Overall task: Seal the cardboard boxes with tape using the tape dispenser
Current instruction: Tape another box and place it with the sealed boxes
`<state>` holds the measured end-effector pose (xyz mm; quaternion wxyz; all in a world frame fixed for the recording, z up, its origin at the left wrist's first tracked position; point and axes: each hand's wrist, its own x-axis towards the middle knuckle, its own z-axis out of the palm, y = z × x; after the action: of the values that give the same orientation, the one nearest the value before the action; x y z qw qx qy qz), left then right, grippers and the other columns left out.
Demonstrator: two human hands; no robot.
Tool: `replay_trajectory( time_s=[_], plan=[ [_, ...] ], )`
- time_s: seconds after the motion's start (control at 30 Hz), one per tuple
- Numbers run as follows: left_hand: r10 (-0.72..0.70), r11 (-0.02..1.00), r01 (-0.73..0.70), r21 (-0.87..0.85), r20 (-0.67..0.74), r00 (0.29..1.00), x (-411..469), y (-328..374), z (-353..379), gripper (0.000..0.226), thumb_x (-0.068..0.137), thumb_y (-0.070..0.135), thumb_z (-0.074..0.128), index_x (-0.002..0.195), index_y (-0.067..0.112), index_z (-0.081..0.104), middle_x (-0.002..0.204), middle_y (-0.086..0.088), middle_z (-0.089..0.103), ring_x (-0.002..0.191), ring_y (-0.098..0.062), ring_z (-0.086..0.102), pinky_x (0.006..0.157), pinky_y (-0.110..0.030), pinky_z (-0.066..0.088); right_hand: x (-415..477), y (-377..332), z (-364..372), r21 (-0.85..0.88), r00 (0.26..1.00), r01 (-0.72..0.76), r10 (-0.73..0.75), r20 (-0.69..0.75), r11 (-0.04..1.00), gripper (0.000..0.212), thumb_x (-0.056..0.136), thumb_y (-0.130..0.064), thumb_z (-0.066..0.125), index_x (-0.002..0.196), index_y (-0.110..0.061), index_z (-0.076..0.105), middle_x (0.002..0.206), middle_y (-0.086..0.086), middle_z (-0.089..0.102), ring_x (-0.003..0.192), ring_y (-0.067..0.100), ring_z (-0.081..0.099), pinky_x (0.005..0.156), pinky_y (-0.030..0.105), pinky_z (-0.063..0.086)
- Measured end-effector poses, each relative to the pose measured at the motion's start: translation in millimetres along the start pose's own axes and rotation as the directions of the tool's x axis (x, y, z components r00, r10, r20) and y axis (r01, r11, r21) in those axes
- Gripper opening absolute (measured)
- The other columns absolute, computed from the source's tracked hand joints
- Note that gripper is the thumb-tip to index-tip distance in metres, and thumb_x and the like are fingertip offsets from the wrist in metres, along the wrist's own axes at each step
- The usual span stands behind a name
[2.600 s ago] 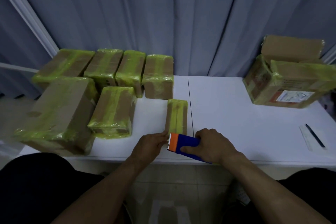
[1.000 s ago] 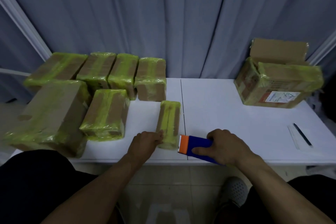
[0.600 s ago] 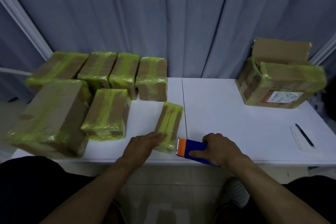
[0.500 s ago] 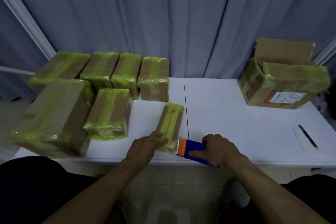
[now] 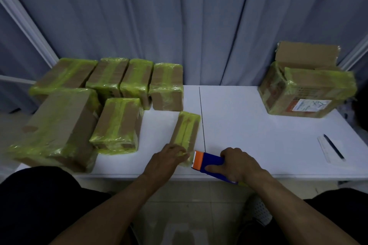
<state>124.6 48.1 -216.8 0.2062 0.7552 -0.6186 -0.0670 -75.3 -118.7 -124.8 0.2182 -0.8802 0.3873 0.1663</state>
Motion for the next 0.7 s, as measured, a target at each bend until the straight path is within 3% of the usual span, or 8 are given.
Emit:
replay_trajectory(
  time_s=[0.1, 0.2, 0.33, 0.5, 0.6, 0.7],
  plan=[
    [-0.005, 1.000, 0.005, 0.011, 0.001, 1.000, 0.6, -0.1, -8.2, 0.041, 0.092, 0.021, 0.069, 0.131, 0.029, 0.060, 0.138, 0.002, 0.055, 0.123, -0.014, 0.053, 0.099, -0.026, 0.049, -7.2, 1.7, -5.2, 0.043, 0.999, 0.033, -0.032, -0.007, 0.999, 0.067, 0.076, -0.079, 0.067, 0.109, -0.021, 0.064, 0.100, -0.003, 0.071, 0.084, 0.011, 0.067, 0.078, 0.030, 0.059],
    [0.077, 0.997, -0.077, 0.027, 0.003, 0.997, 0.1, -3.6, -8.3, 0.064, 0.061, 0.005, 0.093, 0.117, 0.027, 0.071, 0.120, -0.002, 0.068, 0.110, -0.026, 0.065, 0.082, -0.033, 0.058, -16.8, 7.3, -11.2, 0.100, 0.999, 0.053, -0.052, -0.010, 0.994, 0.058, 0.075, -0.079, 0.068, 0.095, -0.024, 0.063, 0.084, -0.008, 0.066, 0.078, 0.009, 0.066, 0.075, 0.030, 0.059],
    [0.028, 0.999, -0.028, -0.024, 0.008, 1.000, 0.7, -0.2, -13.2, 0.051, 0.081, 0.004, 0.078, 0.126, 0.025, 0.067, 0.135, -0.004, 0.059, 0.127, -0.027, 0.053, 0.105, -0.037, 0.047, -23.3, 21.2, -13.3, 0.107, 0.999, 0.037, -0.035, -0.014, 0.994, 0.054, 0.072, -0.081, 0.068, 0.084, -0.029, 0.060, 0.080, -0.010, 0.065, 0.076, 0.008, 0.066, 0.071, 0.028, 0.057],
    [0.004, 0.999, -0.002, -0.039, 0.054, 0.999, 0.2, -0.5, -13.1, 0.049, 0.089, 0.010, 0.071, 0.133, 0.030, 0.061, 0.144, 0.000, 0.051, 0.135, -0.022, 0.043, 0.113, -0.033, 0.039, -18.4, 26.4, -10.0, 0.071, 1.000, -0.004, 0.004, -0.002, 0.997, 0.059, 0.074, -0.080, 0.068, 0.096, -0.025, 0.061, 0.085, -0.008, 0.063, 0.080, 0.010, 0.065, 0.073, 0.027, 0.055],
    [0.005, 0.999, -0.004, -0.046, 0.022, 1.000, -3.0, -0.6, -11.1, 0.050, 0.088, 0.009, 0.072, 0.133, 0.027, 0.062, 0.142, -0.002, 0.054, 0.133, -0.023, 0.045, 0.110, -0.027, 0.033, -11.3, 19.9, 0.8, 0.017, 0.999, -0.036, 0.036, -0.001, 0.999, 0.065, 0.076, -0.080, 0.065, 0.104, -0.021, 0.062, 0.091, -0.004, 0.062, 0.084, 0.015, 0.065, 0.074, 0.029, 0.055],
    [0.047, 0.998, -0.047, -0.045, -0.011, 0.999, -4.5, 0.5, -13.4, 0.052, 0.081, 0.003, 0.078, 0.128, 0.024, 0.067, 0.134, -0.005, 0.060, 0.125, -0.027, 0.053, 0.104, -0.029, 0.039, -2.8, 10.9, 6.1, -0.007, 0.999, -0.047, 0.048, 0.016, 0.999, 0.070, 0.078, -0.079, 0.065, 0.111, -0.017, 0.062, 0.096, 0.000, 0.065, 0.084, 0.016, 0.065, 0.072, 0.027, 0.052]
  ],
)
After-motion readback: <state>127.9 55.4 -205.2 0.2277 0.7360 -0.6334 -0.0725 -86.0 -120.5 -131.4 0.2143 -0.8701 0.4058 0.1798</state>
